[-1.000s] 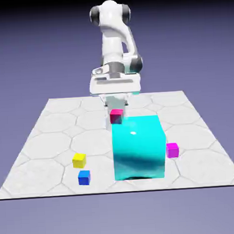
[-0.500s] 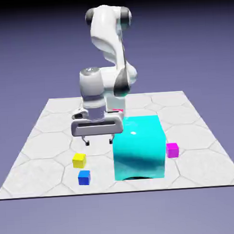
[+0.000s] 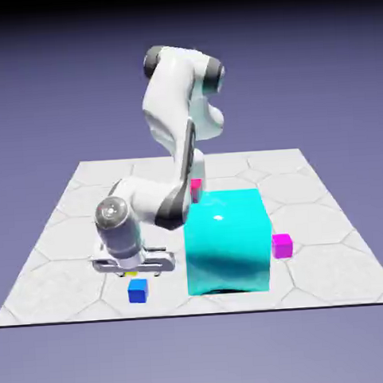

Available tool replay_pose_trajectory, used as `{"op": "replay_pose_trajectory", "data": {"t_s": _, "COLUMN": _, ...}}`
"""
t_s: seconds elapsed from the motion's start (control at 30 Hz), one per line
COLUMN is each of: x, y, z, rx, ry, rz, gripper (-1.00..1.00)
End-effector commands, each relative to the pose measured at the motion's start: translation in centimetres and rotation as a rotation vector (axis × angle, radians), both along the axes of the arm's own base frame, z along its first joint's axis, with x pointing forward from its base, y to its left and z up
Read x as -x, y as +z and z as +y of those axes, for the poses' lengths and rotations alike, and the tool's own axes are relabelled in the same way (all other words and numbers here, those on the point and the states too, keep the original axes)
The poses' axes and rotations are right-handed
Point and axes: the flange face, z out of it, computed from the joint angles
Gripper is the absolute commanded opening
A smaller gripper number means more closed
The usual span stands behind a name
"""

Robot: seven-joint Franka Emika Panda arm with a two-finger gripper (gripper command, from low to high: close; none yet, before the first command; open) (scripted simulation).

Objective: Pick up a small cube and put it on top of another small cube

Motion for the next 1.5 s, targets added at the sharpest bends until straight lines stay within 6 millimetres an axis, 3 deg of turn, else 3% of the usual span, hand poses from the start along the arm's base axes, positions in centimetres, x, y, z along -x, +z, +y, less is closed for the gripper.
{"op": "replay_pose_trajectory", "data": {"t_s": 0.0, "x": -0.1, "y": -0.8, "z": -0.4, "rx": 0.001, "ry": -0.001, "rz": 0.036, "gripper": 0.00}}
{"op": "replay_pose_trajectory", "data": {"t_s": 0.1, "x": -0.1, "y": -1.9, "z": -0.8, "rx": 0.002, "ry": -0.001, "rz": 0.089, "gripper": 0.00}}
{"op": "replay_pose_trajectory", "data": {"t_s": 0.2, "x": 2.5, "y": -7.2, "z": -0.6, "rx": 0.001, "ry": -0.001, "rz": 0.089, "gripper": 0.00}}
{"op": "replay_pose_trajectory", "data": {"t_s": 0.23, "x": 2.9, "y": -8.0, "z": -0.5, "rx": 0.002, "ry": -0.001, "rz": 0.089, "gripper": 0.00}}
{"op": "replay_pose_trajectory", "data": {"t_s": 0.27, "x": 2.9, "y": -8.0, "z": -0.5, "rx": 0.002, "ry": -0.001, "rz": 0.089, "gripper": -1.00}}
{"op": "replay_pose_trajectory", "data": {"t_s": 0.3, "x": 2.9, "y": -8.0, "z": -0.5, "rx": 0.002, "ry": -0.001, "rz": 0.089, "gripper": -1.00}}
{"op": "replay_pose_trajectory", "data": {"t_s": 0.4, "x": 0.2, "y": -2.8, "z": -0.8, "rx": 0.001, "ry": -0.001, "rz": 0.089, "gripper": -1.00}}
{"op": "replay_pose_trajectory", "data": {"t_s": 0.6, "x": -2.6, "y": -1.8, "z": 12.6, "rx": 0.020, "ry": 0.315, "rz": 0.061, "gripper": -1.00}}
{"op": "replay_pose_trajectory", "data": {"t_s": 0.73, "x": -3.1, "y": -0.9, "z": 22.2, "rx": 0.055, "ry": 0.529, "rz": 0.007, "gripper": -1.00}}
{"op": "replay_pose_trajectory", "data": {"t_s": 0.9, "x": -1.6, "y": 0.4, "z": 34.5, "rx": 0.085, "ry": 0.798, "rz": -0.071, "gripper": -1.00}}
{"op": "replay_pose_trajectory", "data": {"t_s": 1.0, "x": 2.0, "y": 0.9, "z": 42.5, "rx": 0.078, "ry": 1.007, "rz": -0.102, "gripper": -1.00}}
{"op": "replay_pose_trajectory", "data": {"t_s": 1.2, "x": 9.7, "y": 0.6, "z": 47.4, "rx": 0.017, "ry": 1.290, "rz": -0.026, "gripper": -1.00}}
{"op": "replay_pose_trajectory", "data": {"t_s": 1.47, "x": 20.9, "y": 2.1, "z": 52.3, "rx": 0.001, "ry": 1.719, "rz": 0.034, "gripper": -1.00}}
